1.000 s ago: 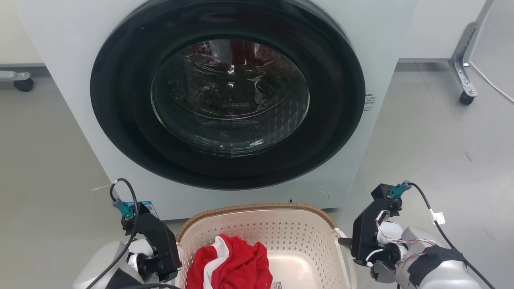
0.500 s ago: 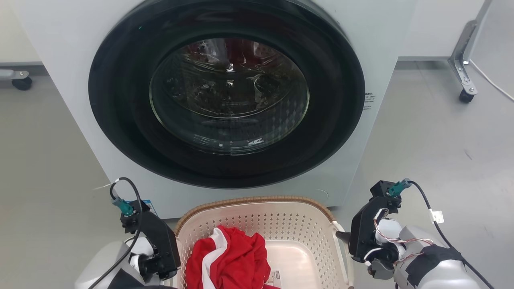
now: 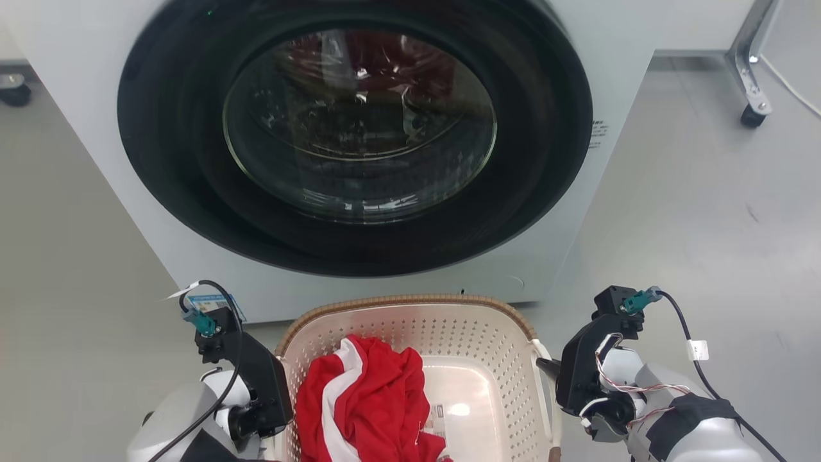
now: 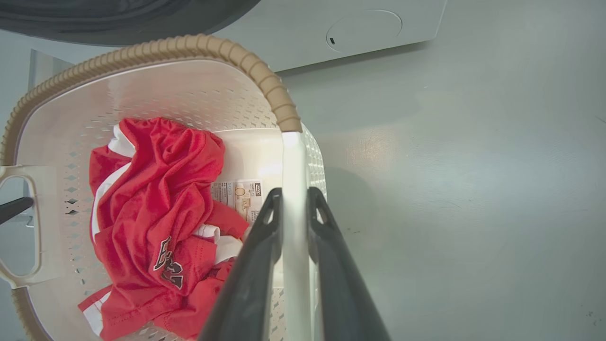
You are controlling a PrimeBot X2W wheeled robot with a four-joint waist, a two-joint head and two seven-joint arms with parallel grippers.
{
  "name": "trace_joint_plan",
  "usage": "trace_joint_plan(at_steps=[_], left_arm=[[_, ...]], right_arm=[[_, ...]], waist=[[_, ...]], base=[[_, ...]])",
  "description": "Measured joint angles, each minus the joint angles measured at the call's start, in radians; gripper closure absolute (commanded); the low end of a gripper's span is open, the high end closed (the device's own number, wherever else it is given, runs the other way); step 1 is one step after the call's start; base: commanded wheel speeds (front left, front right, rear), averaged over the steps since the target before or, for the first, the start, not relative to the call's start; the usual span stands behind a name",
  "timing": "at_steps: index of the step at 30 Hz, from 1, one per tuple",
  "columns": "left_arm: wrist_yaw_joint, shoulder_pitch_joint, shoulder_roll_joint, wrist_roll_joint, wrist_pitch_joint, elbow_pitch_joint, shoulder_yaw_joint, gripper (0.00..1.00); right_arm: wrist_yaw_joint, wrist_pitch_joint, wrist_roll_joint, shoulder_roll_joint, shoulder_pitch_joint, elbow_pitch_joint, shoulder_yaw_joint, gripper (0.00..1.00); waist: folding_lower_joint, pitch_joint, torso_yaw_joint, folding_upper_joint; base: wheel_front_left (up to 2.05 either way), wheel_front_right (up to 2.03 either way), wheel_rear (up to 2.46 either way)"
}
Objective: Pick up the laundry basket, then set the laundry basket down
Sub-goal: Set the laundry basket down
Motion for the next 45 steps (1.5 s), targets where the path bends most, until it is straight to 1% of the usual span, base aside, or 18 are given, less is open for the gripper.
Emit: trace_joint_plan(at_steps=[6, 23, 24, 26, 33, 34, 38, 45], left_arm=[[0.001, 0.000, -0.003, 0.023, -0.047, -0.014, -0.026, 1.00], [0.010, -0.012, -0.006, 0.045, -0.188, -0.046, -0.041, 1.00], [0.010, -0.012, -0.006, 0.045, -0.188, -0.046, -0.041, 1.00], [0.018, -0.021, -0.007, 0.052, -0.206, -0.050, -0.042, 1.00], [0.018, -0.053, -0.006, 0.059, -0.259, -0.067, -0.047, 1.00], [0.019, -0.065, -0.006, 0.062, -0.276, -0.071, -0.050, 1.00], [0.026, -0.081, -0.006, 0.073, -0.316, -0.079, -0.056, 1.00], [0.027, -0.102, -0.006, 0.078, -0.381, -0.086, -0.059, 1.00]], right_arm=[[0.000, -0.049, -0.012, 0.000, -0.002, -0.002, 0.004, 1.00], [0.000, -0.198, -0.063, -0.001, -0.053, -0.009, 0.029, 1.00], [0.000, -0.198, -0.063, -0.001, -0.053, -0.009, 0.029, 1.00], [0.000, -0.215, -0.066, -0.001, -0.063, -0.010, 0.032, 1.00], [0.000, -0.274, -0.083, -0.006, -0.098, -0.013, 0.038, 1.00], [0.000, -0.290, -0.092, -0.007, -0.109, -0.014, 0.044, 1.00], [0.000, -0.327, -0.115, -0.011, -0.134, -0.018, 0.054, 1.00], [0.000, -0.394, -0.141, -0.019, -0.152, -0.021, 0.071, 1.00]], waist=[[0.0000, 0.055, -0.001, 0.0000], [0.0002, 0.266, -0.001, 0.0001], [0.0002, 0.266, -0.001, 0.0001], [0.0002, 0.293, -0.001, 0.0001], [0.0002, 0.390, -0.001, 0.0001], [0.0002, 0.416, 0.000, 0.0001], [0.0002, 0.468, 0.001, 0.0001], [0.0002, 0.546, 0.002, 0.0001]], base=[[0.00, 0.00, 0.00], [0.00, 0.00, 0.00], [0.00, 0.00, 0.00], [0.00, 0.00, 0.00], [0.00, 0.00, 0.00], [0.00, 0.00, 0.00], [0.00, 0.00, 0.00], [0.00, 0.00, 0.00]])
